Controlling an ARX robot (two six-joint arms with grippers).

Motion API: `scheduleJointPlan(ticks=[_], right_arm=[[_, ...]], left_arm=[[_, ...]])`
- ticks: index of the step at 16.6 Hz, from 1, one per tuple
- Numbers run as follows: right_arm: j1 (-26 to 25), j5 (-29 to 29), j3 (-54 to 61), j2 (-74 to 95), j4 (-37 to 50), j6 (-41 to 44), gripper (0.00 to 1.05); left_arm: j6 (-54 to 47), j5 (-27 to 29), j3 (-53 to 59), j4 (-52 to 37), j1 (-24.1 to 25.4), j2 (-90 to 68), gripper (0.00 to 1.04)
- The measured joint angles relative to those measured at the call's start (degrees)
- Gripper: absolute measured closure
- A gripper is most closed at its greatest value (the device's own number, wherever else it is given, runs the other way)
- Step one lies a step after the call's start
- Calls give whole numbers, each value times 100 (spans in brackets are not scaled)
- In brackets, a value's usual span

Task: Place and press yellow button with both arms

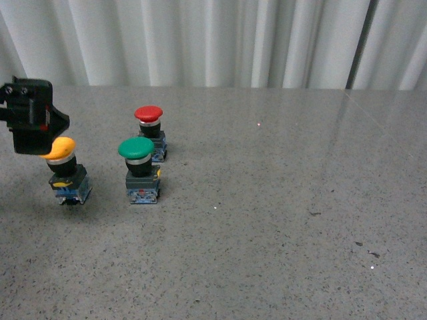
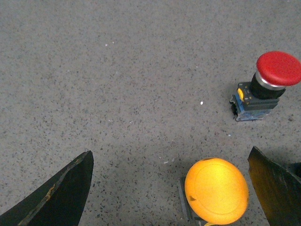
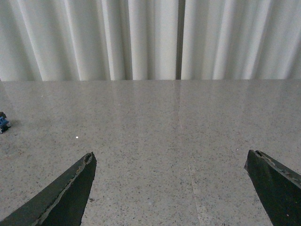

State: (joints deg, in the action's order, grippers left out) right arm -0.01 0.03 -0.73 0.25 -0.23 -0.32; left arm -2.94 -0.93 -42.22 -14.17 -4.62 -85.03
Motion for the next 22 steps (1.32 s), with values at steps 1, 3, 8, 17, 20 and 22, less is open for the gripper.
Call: scheduleJointPlan(ticks=[1,3,8,17,20,22], right_arm=[[0,0,0,0,-2,0,7],[0,0,0,0,0,0,7],[0,0,0,0,-2,-2,7],[0,0,0,0,-2,0,7],[0,0,0,0,-2,0,7],[0,0,0,0,-2,0,7]], left_arm=[[22,-13,-33,-94,-35,-210,7],[35,-33,-118,-227,-127,-481,7],[15,-26,-136,-339,-273,-828,12],[-352,225,-186,323,-221,553,71],[-151,223,-966,656,-796,986,71],[186,400,-1565,824,-1598,442,71]])
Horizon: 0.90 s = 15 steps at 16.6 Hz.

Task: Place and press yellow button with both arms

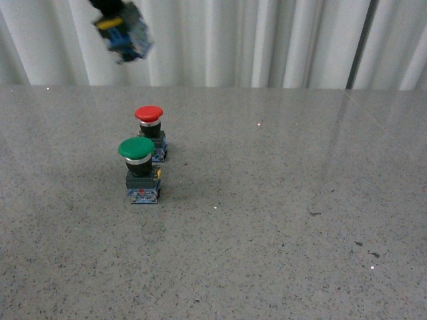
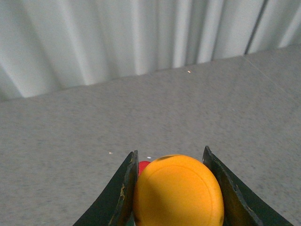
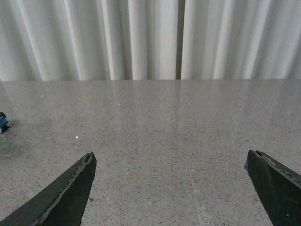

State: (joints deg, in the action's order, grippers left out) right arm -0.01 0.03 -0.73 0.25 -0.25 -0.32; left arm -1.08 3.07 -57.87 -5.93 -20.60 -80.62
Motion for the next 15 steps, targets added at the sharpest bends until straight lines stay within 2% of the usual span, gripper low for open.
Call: scheduleJointPlan(ticks=[2,6,9,15], right_arm=[[0,0,0,0,0,0,7],[0,0,0,0,0,0,7],[0,0,0,0,0,0,7],[0,0,0,0,2,0,7]], left_arm=[[354,289,-225,22,-588,-603,71],[1078,754,-341,-205,-1287,-1353,71],[1471,953,-343,-289,-1405,-1856,71],[1766,918,-527,-507,-1565,-2531,71]])
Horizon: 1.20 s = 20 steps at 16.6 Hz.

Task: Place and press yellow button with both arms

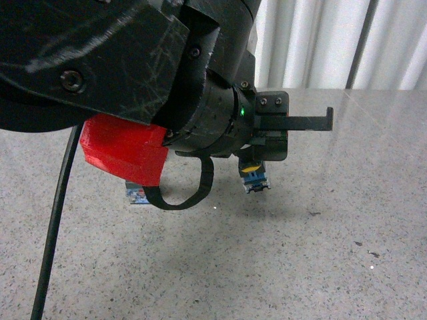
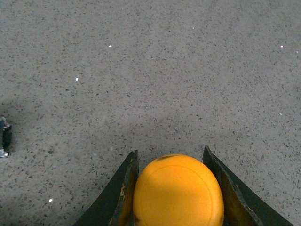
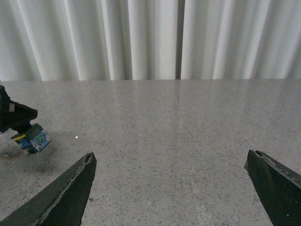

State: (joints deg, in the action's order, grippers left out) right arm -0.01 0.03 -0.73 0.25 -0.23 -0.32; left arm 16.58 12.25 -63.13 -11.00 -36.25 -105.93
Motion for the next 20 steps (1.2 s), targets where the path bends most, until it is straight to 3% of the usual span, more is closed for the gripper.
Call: scheduleJointPlan(ticks=[13,19,20], right_arm=[[0,0,0,0,-2,-2,7],[0,0,0,0,-2,0,7],[0,0,0,0,0,-2,7]], left_arm=[[31,-55,-509,197,20,-535,68],[-17,-39,-533,-52,90,-476,6],[-66,-11,-518,-162,105,-365,6]])
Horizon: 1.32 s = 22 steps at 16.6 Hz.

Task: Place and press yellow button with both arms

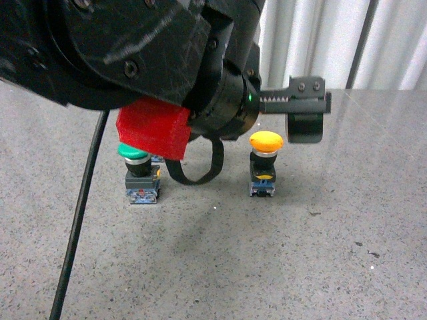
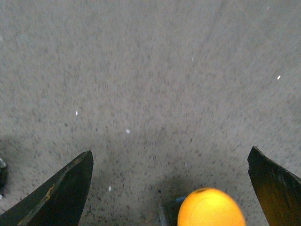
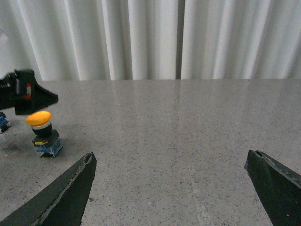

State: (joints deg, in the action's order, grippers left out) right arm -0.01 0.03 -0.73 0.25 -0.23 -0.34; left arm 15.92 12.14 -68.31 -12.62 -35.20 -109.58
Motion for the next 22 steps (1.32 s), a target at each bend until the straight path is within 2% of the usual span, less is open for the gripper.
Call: scheduleJointPlan(ticks=[4,8,10,12,13,14,16,20,22], right_arm=[[0,0,0,0,0,0,7],[0,0,0,0,-2,2,7],[0,0,0,0,-2,2,7],[0,0,0,0,-2,2,7],[0,0,0,0,0,2,7],[0,0,0,0,-2,0,7],[0,0,0,0,0,0,7],[0,0,0,0,-2,2,7],[0,0,0,0,0,0,7]], left_arm=[[-492,46,413,-636,348,1314,7],[-1447,-24,1617,-903,1161,3390,7],[-1738,-352,2437,-754,1668,4680,7],[-1794,-396,3126,-501,2124,5600,8],[-1720,-68,3633,-501,2282,6083,20],[-1676,-85,4188,-529,2413,6566,31],[-1633,-321,4988,-702,2653,7189,56],[-1628,-645,5702,-769,2962,7753,100],[-1624,-992,5792,-763,3204,7882,103]])
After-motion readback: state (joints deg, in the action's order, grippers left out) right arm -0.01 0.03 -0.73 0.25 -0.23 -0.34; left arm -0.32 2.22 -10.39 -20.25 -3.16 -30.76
